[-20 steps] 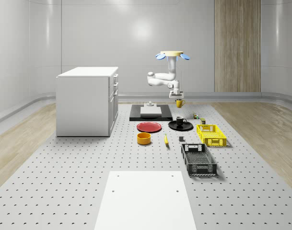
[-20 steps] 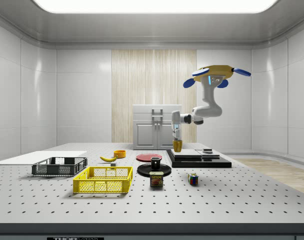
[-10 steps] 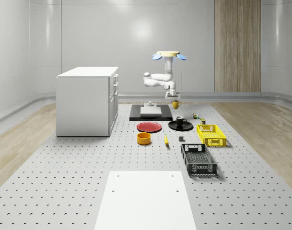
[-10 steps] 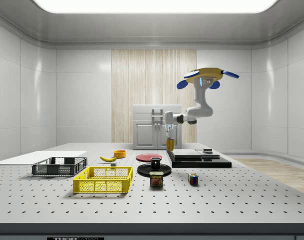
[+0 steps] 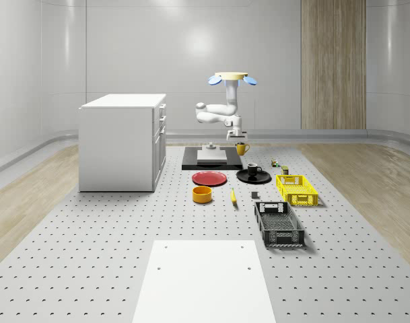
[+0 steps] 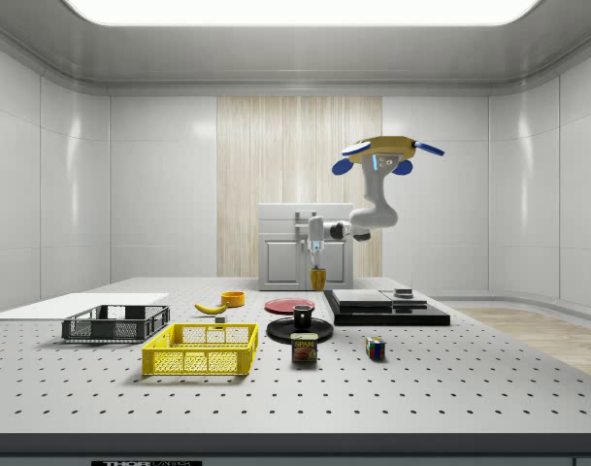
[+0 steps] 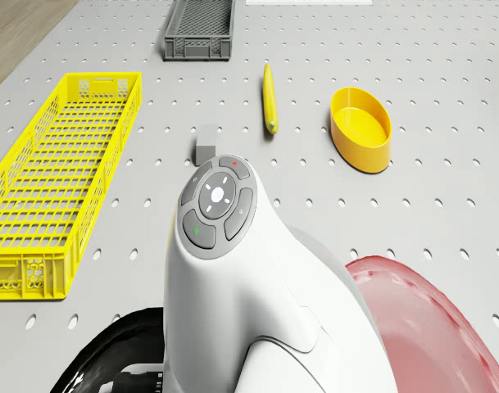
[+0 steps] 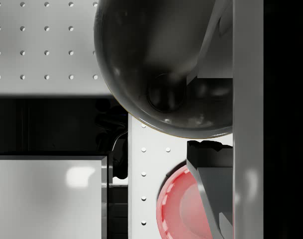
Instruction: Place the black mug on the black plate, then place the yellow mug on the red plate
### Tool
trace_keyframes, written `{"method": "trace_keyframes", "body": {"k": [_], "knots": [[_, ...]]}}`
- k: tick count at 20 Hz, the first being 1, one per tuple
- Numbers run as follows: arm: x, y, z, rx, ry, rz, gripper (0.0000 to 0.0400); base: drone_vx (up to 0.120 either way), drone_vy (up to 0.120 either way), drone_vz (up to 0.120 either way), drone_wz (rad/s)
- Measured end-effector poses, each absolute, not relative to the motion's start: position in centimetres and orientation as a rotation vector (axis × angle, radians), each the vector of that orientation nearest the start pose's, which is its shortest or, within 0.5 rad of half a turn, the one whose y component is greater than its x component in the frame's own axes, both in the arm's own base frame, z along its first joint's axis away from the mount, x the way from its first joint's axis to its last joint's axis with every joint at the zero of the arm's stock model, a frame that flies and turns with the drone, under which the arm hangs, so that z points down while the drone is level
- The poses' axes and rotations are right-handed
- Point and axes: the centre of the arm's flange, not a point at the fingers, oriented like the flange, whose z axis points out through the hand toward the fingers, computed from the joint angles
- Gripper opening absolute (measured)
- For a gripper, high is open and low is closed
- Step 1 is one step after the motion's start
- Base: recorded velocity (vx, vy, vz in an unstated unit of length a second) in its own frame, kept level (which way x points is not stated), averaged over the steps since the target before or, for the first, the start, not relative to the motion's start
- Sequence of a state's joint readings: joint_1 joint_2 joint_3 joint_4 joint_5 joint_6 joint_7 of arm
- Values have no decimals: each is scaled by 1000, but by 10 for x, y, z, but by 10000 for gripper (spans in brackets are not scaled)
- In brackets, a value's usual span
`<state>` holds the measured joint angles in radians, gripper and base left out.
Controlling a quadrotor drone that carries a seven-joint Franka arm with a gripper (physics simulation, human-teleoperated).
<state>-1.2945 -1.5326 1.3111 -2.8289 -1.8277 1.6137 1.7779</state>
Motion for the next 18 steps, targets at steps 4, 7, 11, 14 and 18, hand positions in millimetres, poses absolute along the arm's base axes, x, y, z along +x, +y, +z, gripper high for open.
{"method": "trace_keyframes", "body": {"k": [4, 7, 11, 14, 18], "knots": [[315, -26, 511, 1, -2, 786, 110, 120, -120, 0, 0], [315, -26, 511, 1, -2, 786, 110, 120, -120, 0, 0], [315, -26, 511, 1, -2, 786, 110, 120, -120, 0, 0], [315, -26, 511, 1, -2, 786, 110, 120, -120, 0, 0], [315, -26, 511, 1, -2, 786, 110, 120, -120, 0, 0]]}}
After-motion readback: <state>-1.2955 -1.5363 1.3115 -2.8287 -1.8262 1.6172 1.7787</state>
